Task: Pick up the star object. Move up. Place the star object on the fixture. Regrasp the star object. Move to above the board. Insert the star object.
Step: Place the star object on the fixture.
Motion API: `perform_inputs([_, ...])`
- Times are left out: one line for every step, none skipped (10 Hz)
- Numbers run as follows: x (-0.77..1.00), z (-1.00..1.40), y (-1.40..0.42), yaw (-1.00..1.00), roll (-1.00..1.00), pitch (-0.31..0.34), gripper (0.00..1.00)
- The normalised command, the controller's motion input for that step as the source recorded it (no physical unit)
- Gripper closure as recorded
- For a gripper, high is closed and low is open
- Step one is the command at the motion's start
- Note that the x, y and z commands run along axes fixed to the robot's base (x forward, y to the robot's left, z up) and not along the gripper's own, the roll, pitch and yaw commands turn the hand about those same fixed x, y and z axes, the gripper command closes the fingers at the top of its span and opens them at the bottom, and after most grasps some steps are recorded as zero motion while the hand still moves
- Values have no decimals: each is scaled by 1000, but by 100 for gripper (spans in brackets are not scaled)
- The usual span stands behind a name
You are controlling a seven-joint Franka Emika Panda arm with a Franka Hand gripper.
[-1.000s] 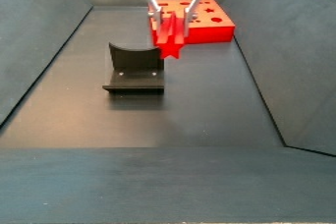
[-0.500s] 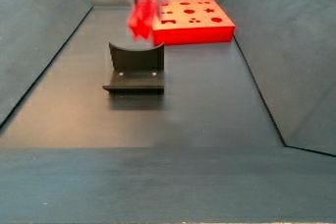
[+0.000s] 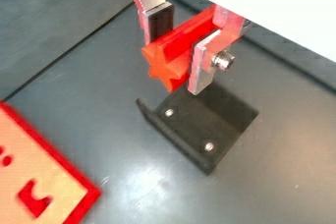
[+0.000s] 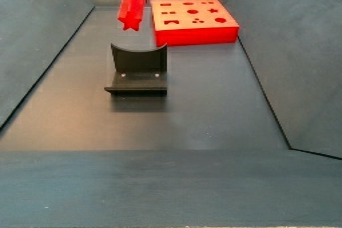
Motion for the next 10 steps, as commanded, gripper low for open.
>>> perform_inputs([63,2,18,9,-1000,46,100])
perform_inputs([70,-3,31,-2,-1000,71,100])
perform_inputs([82,-14,42,-24,-1000,101,100])
perform_inputs([84,-13,43,-47,-984,119,100])
perform_inputs([82,-18,48,-73,-774,112,100])
perform_inputs([77,-19,48,-86,-613,100,100])
perform_inputs([74,-17,48,-102,-393,80,100])
perform_inputs([72,-18,41,-103,-298,71,100])
perform_inputs([125,-1000,133,7,-1000,305,100])
perform_inputs([126,-1000,135,5,-1000,296,100])
